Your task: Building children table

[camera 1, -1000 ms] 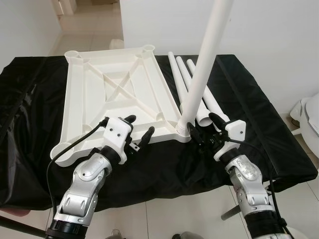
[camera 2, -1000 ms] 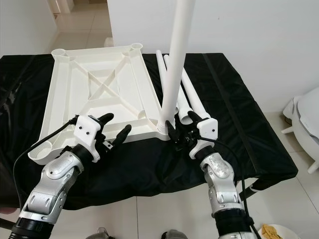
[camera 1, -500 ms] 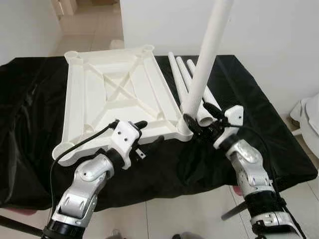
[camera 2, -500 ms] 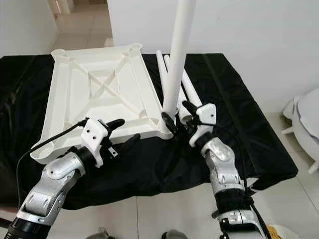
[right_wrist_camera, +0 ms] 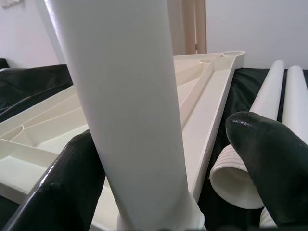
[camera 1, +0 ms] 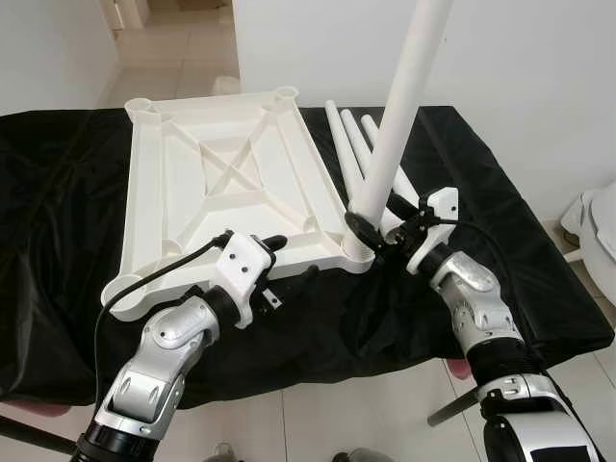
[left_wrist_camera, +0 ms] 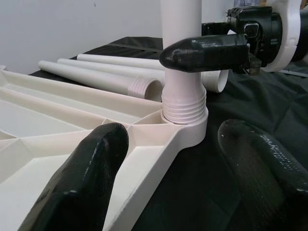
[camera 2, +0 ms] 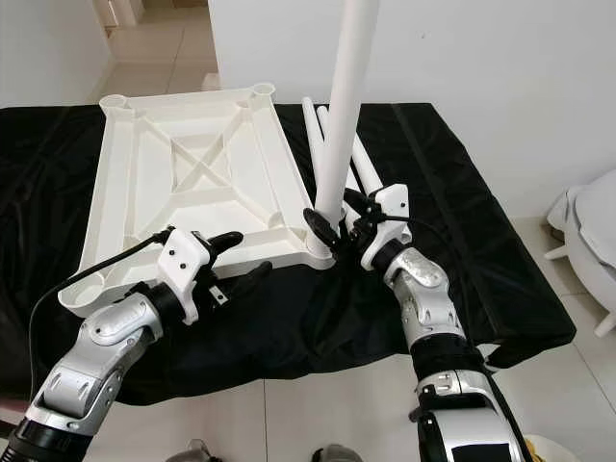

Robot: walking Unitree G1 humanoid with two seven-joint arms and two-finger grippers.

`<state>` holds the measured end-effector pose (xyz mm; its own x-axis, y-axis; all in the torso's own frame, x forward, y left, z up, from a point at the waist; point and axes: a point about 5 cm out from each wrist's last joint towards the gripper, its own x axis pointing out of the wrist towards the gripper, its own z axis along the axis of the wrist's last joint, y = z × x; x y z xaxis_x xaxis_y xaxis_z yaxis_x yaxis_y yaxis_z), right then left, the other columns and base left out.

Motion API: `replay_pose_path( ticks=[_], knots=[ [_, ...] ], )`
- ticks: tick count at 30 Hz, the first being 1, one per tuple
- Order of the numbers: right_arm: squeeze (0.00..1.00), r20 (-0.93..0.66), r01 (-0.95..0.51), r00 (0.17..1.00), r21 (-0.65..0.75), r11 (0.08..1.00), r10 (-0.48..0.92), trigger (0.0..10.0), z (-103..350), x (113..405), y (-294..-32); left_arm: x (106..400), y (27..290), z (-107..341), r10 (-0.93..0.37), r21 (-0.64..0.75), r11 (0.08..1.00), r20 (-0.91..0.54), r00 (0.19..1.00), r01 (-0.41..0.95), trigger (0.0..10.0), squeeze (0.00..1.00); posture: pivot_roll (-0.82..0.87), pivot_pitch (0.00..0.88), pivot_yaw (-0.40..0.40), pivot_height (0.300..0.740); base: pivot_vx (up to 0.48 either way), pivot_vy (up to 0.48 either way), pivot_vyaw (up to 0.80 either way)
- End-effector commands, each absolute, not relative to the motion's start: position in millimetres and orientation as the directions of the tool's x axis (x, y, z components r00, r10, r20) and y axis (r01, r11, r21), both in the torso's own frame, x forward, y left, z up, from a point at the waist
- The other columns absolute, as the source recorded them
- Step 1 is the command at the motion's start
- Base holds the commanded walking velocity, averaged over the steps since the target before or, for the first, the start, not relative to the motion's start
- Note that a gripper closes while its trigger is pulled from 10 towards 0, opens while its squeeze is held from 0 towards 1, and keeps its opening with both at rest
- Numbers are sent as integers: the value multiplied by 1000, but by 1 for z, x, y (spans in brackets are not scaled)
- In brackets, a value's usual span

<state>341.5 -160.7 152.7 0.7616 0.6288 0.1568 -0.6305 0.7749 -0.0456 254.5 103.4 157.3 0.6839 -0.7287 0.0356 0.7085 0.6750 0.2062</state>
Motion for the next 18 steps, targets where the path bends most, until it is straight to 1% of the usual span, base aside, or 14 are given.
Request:
replay_pose_path(
  ticks=[1,2,3,4,5,6,7,12,13,15,16,17,18],
  knots=[
    [0,152,-639,756,-35,768,636,6353,151,343,-164,249,100,156,-789,210,601,-1,615,771,10000,0,-6,29,12,740,0,0,0],
    [0,150,-642,754,-34,766,639,5608,151,344,-164,249,100,156,-792,207,597,-5,611,775,10000,0,-6,29,12,740,0,0,0],
    [0,148,-642,754,-36,766,640,10000,151,344,-164,248,100,156,-793,206,595,-8,609,777,10000,0,-4,37,14,740,0,0,0],
    [0,146,-644,753,-37,765,641,9529,151,344,-164,247,100,156,-795,206,592,-10,607,779,10000,0,-4,37,14,740,0,0,0],
    [0,146,-645,752,-38,764,642,9451,151,344,-165,247,100,156,-796,206,591,-11,606,780,10000,0,-3,45,16,740,0,0,0],
    [0,146,-645,752,-38,764,642,9451,151,344,-165,247,100,156,-796,206,591,-11,606,780,10000,0,-3,45,16,740,0,0,0],
    [0,142,-645,753,-38,764,643,10000,150,344,-165,246,99,157,-798,205,588,-13,603,782,10000,0,-3,45,16,740,0,0,0],
    [0,139,-666,735,-36,745,664,10000,149,344,-164,246,98,158,-804,206,580,-12,595,788,10000,0,-3,51,10,740,0,0,0],
    [0,133,-671,730,-39,740,670,8863,149,344,-163,246,97,158,-805,204,579,-10,593,790,10000,0,-5,51,7,740,0,0,0],
    [0,133,-671,730,-39,740,670,8863,149,344,-163,246,97,158,-805,204,579,-10,593,790,10000,0,-5,51,7,740,0,0,0],
    [0,130,-675,727,-45,736,675,10000,149,345,-162,246,97,159,-806,203,578,-9,591,791,10000,0,-5,51,7,740,0,0,0],
    [0,129,-684,718,-50,728,684,7961,149,345,-161,246,95,159,-809,201,575,-6,588,793,10000,0,-5,51,-1,740,0,0,0],
    [0,132,-693,709,-51,719,693,4039,150,346,-161,245,94,159,-812,198,571,-7,584,797,10000,0,-5,51,-1,740,0,0,0]
  ],
)
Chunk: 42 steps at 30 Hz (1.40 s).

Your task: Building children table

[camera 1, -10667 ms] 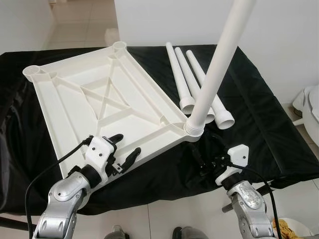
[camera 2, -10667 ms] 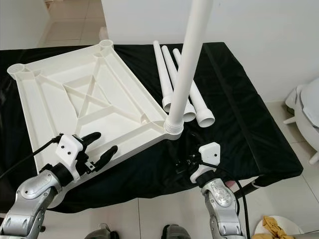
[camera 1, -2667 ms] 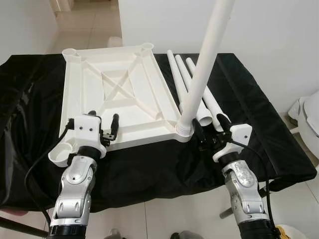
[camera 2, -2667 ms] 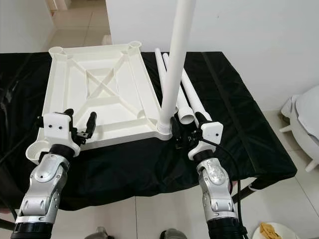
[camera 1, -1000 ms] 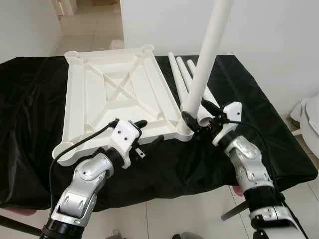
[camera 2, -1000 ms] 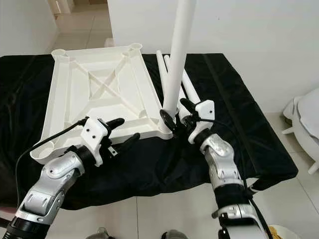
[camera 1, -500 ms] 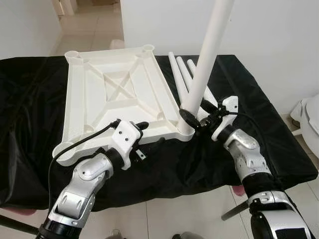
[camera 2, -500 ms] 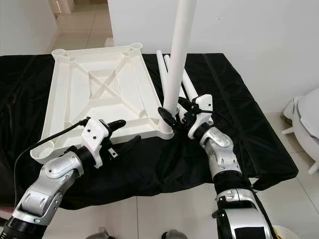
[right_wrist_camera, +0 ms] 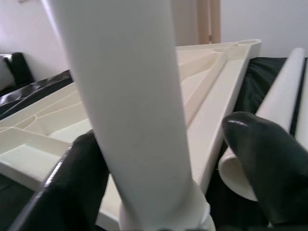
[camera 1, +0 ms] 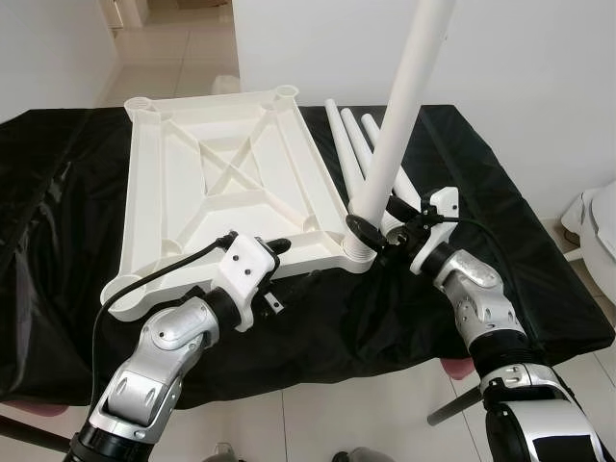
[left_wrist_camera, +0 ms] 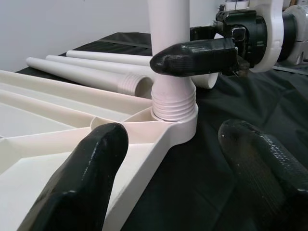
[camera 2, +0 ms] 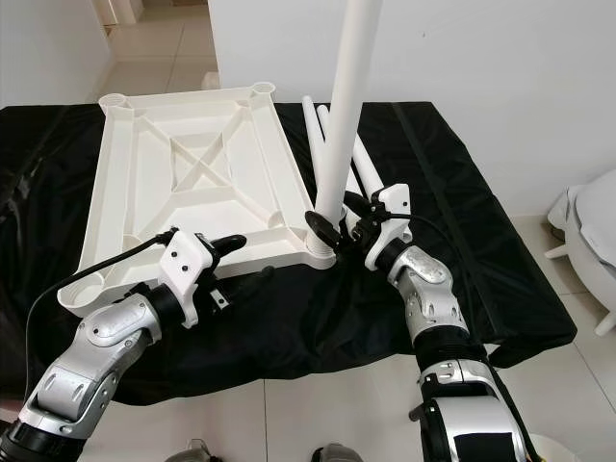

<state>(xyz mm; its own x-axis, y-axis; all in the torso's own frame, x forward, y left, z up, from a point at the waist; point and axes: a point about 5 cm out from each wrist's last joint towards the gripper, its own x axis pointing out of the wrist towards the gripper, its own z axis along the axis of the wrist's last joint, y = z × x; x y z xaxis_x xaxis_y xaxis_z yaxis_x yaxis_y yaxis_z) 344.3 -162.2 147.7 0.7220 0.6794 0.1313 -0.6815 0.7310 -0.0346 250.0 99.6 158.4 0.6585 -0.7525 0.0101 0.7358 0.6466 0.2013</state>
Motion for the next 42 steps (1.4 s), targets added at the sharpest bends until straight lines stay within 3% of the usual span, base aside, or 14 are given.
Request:
replay_pose_path(
  ticks=[1,17,18,19,25,35,37,42],
  knots=[
    [0,133,-698,704,-54,714,698,0,150,346,-160,244,93,159,-816,198,565,-10,578,801,10000,0,-5,52,-4,740,0,0,0],
    [0,157,-697,702,-51,716,695,0,153,343,-159,244,88,158,-829,200,545,-17,559,814,10000,0,-5,62,-24,740,0,0,0],
    [0,172,-678,720,-32,734,672,2392,152,341,-157,242,88,157,-831,201,542,-22,557,816,10000,0,-3,62,-24,740,0,0,0],
    [0,182,-642,752,-17,766,634,10000,151,339,-156,241,89,157,-832,197,538,-28,554,819,10000,0,0,66,-25,740,0,0,0],
    [0,205,-576,802,21,817,560,10000,150,336,-152,239,89,156,-834,195,535,-34,551,822,10000,0,2,68,-24,740,0,0,0],
    [0,249,-438,883,127,890,399,10000,149,321,-124,237,90,156,-839,194,525,-46,543,829,10000,0,0,65,-15,740,0,0,0],
    [0,237,-323,931,181,929,277,10000,149,317,-116,237,90,155,-842,193,519,-52,537,833,10000,0,-3,59,-14,740,0,0,0],
    [0,187,-194,970,200,960,157,10000,144,317,-116,237,90,155,-844,193,516,-54,534,835,10000,0,-5,51,-13,740,0,0,0]
  ],
)
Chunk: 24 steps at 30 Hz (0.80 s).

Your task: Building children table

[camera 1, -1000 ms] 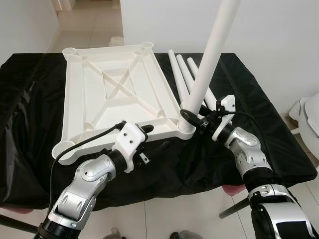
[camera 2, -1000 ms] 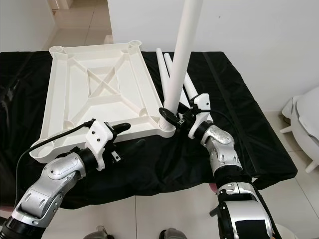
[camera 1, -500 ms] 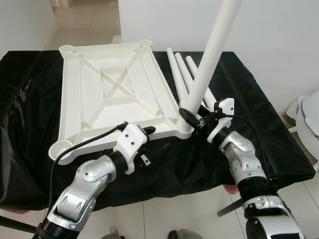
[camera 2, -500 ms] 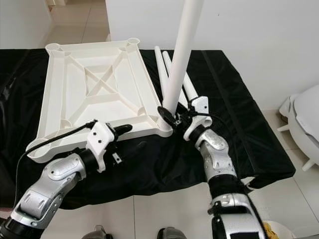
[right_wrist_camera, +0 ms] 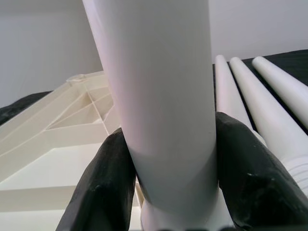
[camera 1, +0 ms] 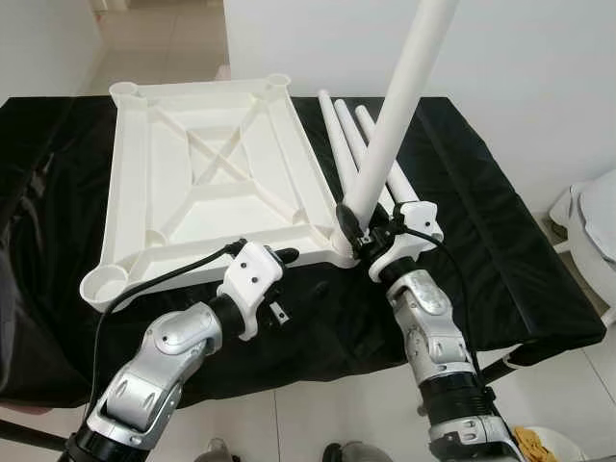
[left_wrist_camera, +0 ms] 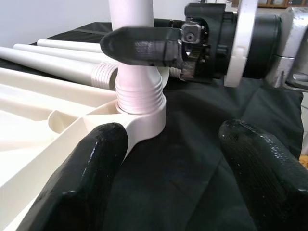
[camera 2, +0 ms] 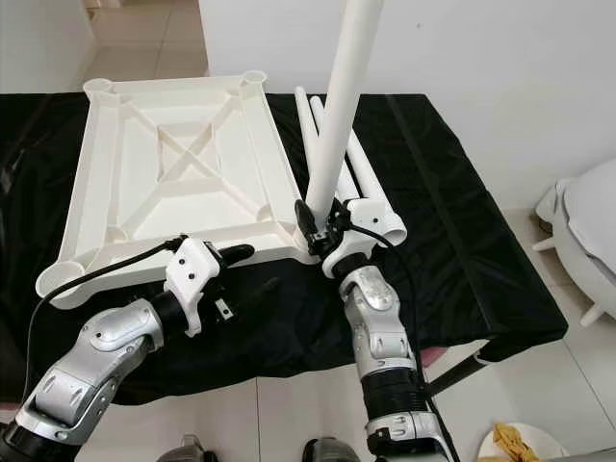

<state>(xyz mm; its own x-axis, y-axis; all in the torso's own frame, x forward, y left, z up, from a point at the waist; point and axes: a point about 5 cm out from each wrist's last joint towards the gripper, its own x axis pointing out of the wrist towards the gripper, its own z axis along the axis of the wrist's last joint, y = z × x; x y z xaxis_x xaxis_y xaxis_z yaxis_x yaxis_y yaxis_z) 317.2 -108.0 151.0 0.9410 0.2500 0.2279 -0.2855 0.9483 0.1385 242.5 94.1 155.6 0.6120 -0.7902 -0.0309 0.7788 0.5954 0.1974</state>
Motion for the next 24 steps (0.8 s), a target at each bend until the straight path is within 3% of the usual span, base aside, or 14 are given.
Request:
replay_pose_path(
  ticks=[1,4,10,13,14,19,20,24],
  knots=[
    [0,156,-143,981,201,969,113,10000,141,317,-115,237,89,155,-845,196,514,-54,533,835,10000,0,-4,49,-15,740,0,0,0],
    [0,114,-50,993,200,979,28,10000,136,317,-115,238,89,155,-847,194,511,-52,529,837,10000,0,-6,46,-14,740,0,0,0],
    [0,98,-45,995,188,981,27,10000,134,314,-109,238,88,155,-848,196,508,-54,527,839,10000,0,-4,43,-15,740,0,0,0],
    [0,111,-109,990,195,975,89,10000,134,310,-104,237,88,154,-848,197,507,-56,526,839,10000,0,-7,39,-16,740,0,0,0],
    [1000,132,-159,982,209,965,134,10000,135,307,-103,237,88,154,-849,196,507,-56,526,839,10000,0,-8,40,-16,740,0,0,0],
    [1000,200,-280,949,174,944,244,10000,144,303,-109,237,88,154,-850,197,504,-57,523,841,10000,0,-10,43,-16,740,0,0,0],
    [0,209,-319,936,157,935,284,10000,146,304,-114,237,88,154,-850,196,505,-57,524,841,10000,0,-9,45,-15,740,0,0,0],
    [0,228,-395,903,111,912,364,10000,152,306,-125,237,88,155,-850,195,505,-57,524,841,10000,0,-11,49,-12,740,0,0,0]
  ],
)
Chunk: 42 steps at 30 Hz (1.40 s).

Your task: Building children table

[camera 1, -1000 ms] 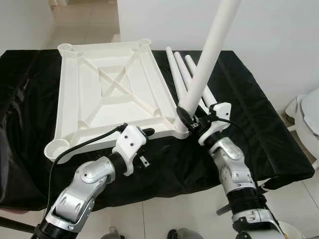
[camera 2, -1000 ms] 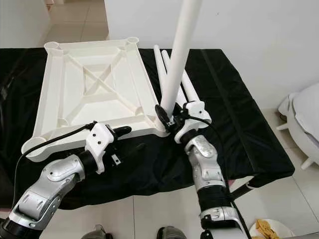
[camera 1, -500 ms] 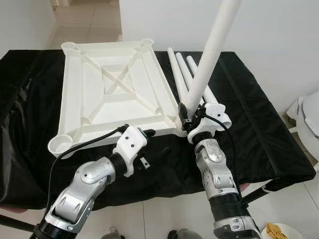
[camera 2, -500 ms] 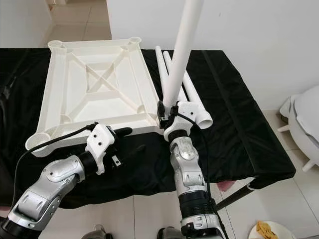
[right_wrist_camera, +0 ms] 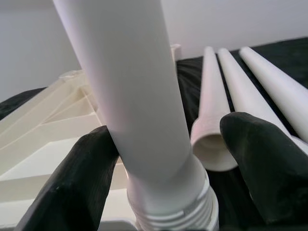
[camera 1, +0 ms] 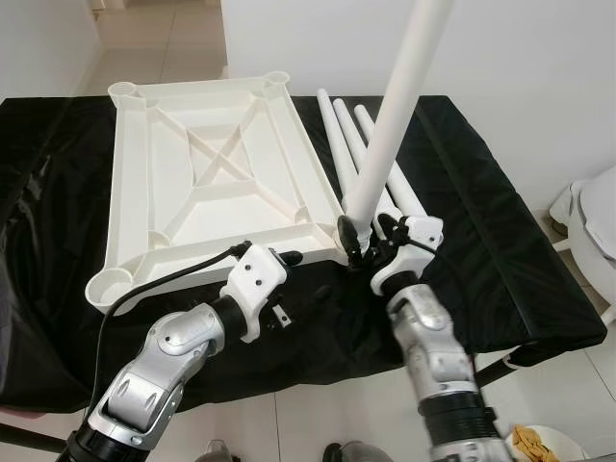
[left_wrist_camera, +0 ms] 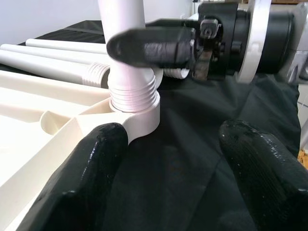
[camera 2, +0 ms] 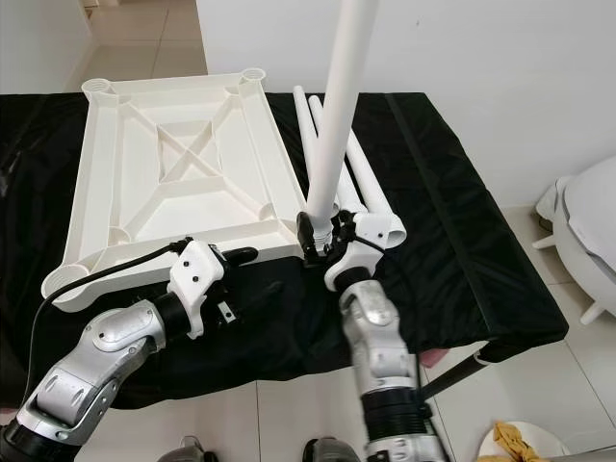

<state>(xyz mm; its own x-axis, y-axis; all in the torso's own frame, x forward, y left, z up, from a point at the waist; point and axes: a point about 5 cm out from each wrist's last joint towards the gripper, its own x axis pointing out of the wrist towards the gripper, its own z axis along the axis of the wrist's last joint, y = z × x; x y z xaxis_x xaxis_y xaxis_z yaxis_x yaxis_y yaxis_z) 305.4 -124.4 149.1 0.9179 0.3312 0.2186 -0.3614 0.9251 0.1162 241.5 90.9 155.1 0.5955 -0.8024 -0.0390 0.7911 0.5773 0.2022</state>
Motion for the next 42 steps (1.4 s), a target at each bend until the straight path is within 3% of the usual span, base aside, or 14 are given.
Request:
replay_pose_path(
  ticks=[1,12,23,24,26,27,28,30,31,32,42],
  knots=[
    [0,228,-395,903,111,912,364,10000,152,306,-125,237,88,155,-850,195,505,-57,524,841,10000,0,-11,49,-12,740,0,0,0],
    [0,179,-569,806,-22,822,564,10000,164,334,-154,242,87,158,-851,204,503,-51,523,840,10000,0,-19,58,0,740,0,0,0],
    [0,139,-613,782,-12,790,608,10000,160,347,-151,245,88,162,-847,214,510,-41,530,833,10000,0,-11,56,-1,740,0,0,0],
    [0,115,-636,766,-4,771,632,9137,156,350,-147,245,88,162,-846,217,512,-40,532,831,10000,0,-3,56,-1,740,0,0,0],
    [0,100,-655,753,11,756,651,9059,152,352,-143,245,89,163,-844,218,514,-40,534,829,10000,0,1,55,-1,740,0,0,0],
    [0,87,-666,744,6,746,663,5804,149,353,-141,245,89,163,-843,220,516,-39,536,828,10000,0,4,56,-3,740,0,0,0],
    [0,80,-671,740,5,742,668,5020,147,353,-140,245,89,163,-842,220,518,-39,538,827,10000,0,5,56,-4,740,0,0,0],
    [0,80,-671,740,5,742,668,5020,147,353,-140,245,89,163,-842,220,518,-39,538,827,10000,0,5,56,-4,740,0,0,0],
    [0,83,-679,732,9,734,676,3843,146,354,-140,245,89,163,-842,221,518,-39,539,826,10000,0,5,56,-4,740,0,0,0],
    [0,87,-685,726,10,728,682,0,145,355,-140,245,89,163,-841,221,520,-39,540,825,10000,0,6,56,-6,740,0,0,0],
    [0,153,-666,738,2,746,658,0,147,351,-141,245,88,163,-841,219,521,-36,540,825,10000,0,3,62,-11,740,0,0,0]
  ],
)
